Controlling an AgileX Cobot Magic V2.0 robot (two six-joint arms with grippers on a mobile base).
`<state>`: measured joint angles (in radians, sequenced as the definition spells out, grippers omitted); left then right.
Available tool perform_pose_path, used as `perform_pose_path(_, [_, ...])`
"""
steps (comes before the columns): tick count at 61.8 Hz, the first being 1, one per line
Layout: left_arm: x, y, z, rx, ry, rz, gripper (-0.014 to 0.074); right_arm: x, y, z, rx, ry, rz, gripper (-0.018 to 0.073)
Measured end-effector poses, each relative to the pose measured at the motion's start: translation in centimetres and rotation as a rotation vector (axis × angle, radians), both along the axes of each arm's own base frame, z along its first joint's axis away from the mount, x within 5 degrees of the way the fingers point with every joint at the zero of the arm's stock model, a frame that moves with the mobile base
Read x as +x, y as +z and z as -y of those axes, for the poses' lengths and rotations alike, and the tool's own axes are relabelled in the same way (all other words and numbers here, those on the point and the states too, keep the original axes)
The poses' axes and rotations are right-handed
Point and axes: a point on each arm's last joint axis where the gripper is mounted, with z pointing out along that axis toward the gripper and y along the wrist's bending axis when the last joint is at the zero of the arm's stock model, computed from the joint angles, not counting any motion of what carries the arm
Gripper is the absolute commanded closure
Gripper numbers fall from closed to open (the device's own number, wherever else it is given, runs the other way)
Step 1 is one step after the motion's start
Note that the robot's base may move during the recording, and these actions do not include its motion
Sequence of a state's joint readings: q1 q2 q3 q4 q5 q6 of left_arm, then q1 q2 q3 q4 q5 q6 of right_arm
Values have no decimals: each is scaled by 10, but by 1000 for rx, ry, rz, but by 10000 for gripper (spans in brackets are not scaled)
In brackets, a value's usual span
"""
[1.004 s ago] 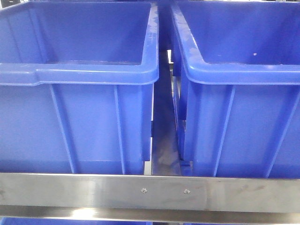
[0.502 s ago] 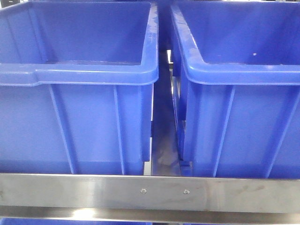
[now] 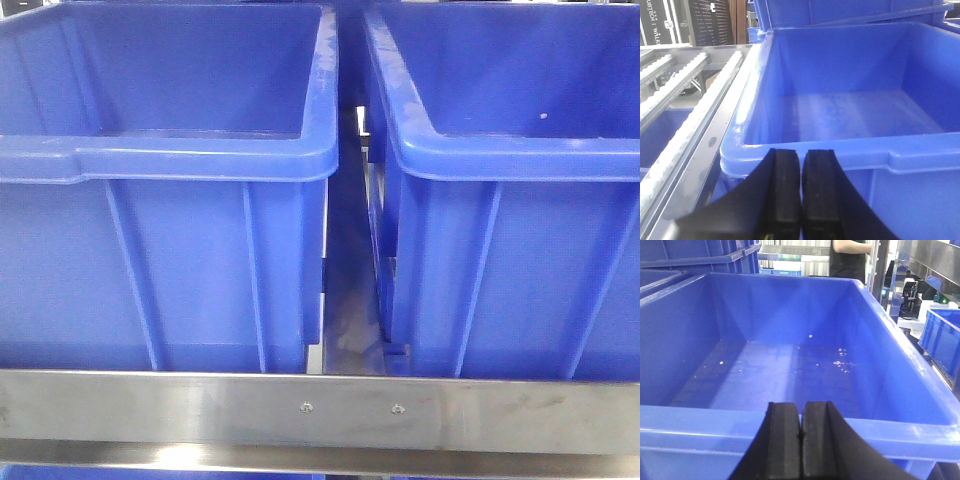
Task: Sort and place red and blue blocks on shelf
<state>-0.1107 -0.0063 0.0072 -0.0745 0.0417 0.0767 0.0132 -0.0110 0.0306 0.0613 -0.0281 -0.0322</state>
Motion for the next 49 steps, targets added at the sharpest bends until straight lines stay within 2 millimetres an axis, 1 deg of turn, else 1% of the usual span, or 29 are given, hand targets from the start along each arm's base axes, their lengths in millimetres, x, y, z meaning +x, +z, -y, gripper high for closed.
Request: perform_pose_path(49, [0,0,0,0,0,0,473,0,0,0,1,0,0,510])
